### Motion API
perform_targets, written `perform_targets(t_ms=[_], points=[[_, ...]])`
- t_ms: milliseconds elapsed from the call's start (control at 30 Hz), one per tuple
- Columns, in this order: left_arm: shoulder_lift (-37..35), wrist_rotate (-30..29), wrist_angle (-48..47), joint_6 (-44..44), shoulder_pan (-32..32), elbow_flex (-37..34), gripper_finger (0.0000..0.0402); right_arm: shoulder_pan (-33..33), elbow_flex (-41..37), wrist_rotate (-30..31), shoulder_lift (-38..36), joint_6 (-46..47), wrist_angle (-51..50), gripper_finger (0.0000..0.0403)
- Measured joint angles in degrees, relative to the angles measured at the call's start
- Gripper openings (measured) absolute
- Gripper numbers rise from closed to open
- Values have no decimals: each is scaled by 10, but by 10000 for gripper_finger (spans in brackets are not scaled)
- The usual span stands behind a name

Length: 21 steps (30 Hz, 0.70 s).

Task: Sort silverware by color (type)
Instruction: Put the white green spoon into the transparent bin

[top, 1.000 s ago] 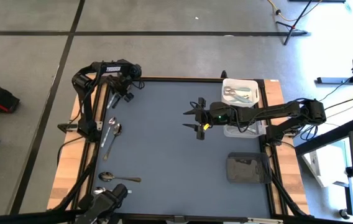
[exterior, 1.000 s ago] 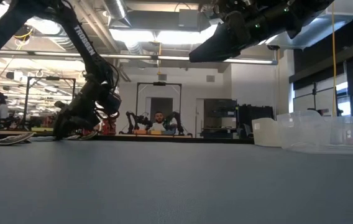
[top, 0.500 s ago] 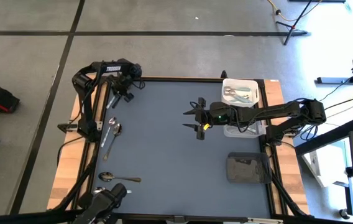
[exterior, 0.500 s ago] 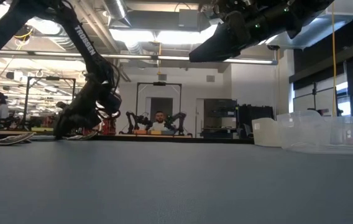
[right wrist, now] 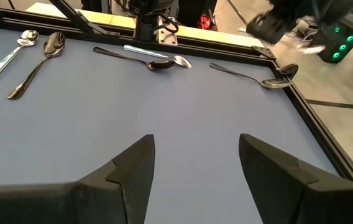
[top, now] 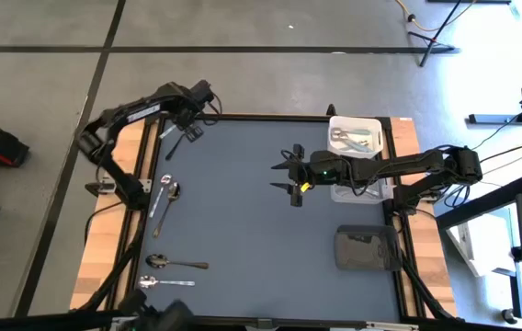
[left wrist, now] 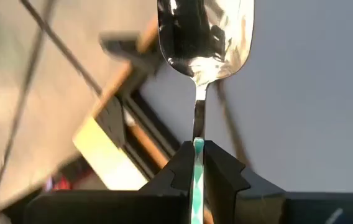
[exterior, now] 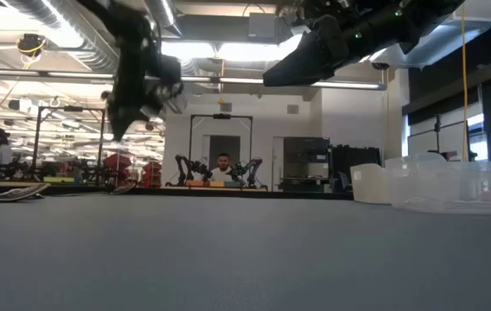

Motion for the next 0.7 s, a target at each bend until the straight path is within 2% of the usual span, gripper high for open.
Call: perform_targets(t_ms=[100,267,433,567,700], points=[[-53,3,45,0,-54,0,20,0,0,0,0,2,0,223],[-110,40,165,4,-159,0,20,0,0,0,0,4,0,223],[-129,118,284,46,-252,-14,20,0,0,0,0,16,1,223],[-144,175,368,78,-304,-54,20,0,0,23,0,38,14,223],[-162,210,485,96,-349,-135,20,0,0,38,0,43,33,223]])
